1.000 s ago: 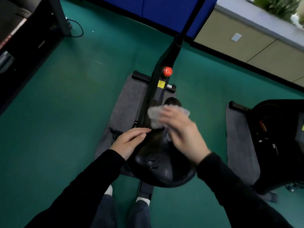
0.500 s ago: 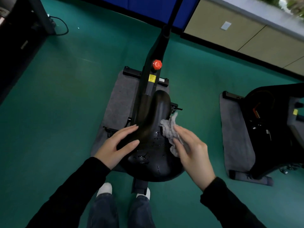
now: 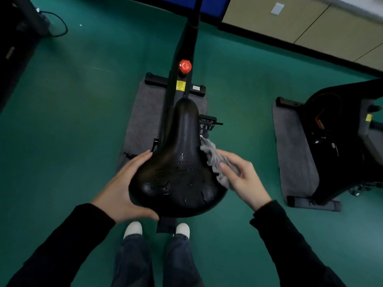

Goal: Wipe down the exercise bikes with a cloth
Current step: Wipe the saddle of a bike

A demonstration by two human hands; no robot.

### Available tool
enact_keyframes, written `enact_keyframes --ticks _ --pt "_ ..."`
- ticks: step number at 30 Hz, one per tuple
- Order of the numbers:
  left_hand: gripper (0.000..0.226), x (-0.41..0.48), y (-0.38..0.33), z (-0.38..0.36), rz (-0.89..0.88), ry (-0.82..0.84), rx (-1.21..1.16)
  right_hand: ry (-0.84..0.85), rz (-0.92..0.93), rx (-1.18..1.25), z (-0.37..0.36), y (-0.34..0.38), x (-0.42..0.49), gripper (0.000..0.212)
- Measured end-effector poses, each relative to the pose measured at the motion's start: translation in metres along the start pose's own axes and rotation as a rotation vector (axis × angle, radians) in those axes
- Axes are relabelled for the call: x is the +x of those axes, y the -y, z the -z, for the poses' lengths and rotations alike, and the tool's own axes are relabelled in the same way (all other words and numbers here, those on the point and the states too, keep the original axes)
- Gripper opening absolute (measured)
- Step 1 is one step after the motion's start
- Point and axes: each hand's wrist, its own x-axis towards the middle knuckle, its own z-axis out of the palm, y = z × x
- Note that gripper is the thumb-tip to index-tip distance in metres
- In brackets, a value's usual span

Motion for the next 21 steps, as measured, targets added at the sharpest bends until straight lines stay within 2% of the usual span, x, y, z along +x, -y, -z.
enact_keyframes --ticks 4,7,10,13,16,21 --pt "0.123 -0.001 -0.003 -0.001 0.011 -0.023 -0.011 0.033 -0.266 0.437 -0.002 -0.015 0.021 0.026" --pt "0.119 0.000 -0.006 -0.002 0.020 -0.043 -0.047 -0.065 -0.305 0.693 -0.009 -0.023 0.007 0.025" --pt "0.117 -0.001 -0.007 -0.004 0.030 -0.048 -0.076 -0.220 -0.290 0.827 -0.024 -0.024 -0.020 0.026" --pt "0.116 -0.001 -0.009 -0.004 0.048 -0.063 -0.115 -0.429 -0.224 0.710 -0.047 -0.016 -0.049 0.029" --pt "0.114 -0.001 -0.009 -0.005 0.038 -0.068 -0.134 -0.626 -0.160 0.393 -0.074 -0.005 -0.069 0.030" --pt "0.113 -0.001 -0.005 -0.007 0.040 -0.084 -0.166 -0.681 0.115 -0.016 -0.097 0.000 -0.078 0.037"
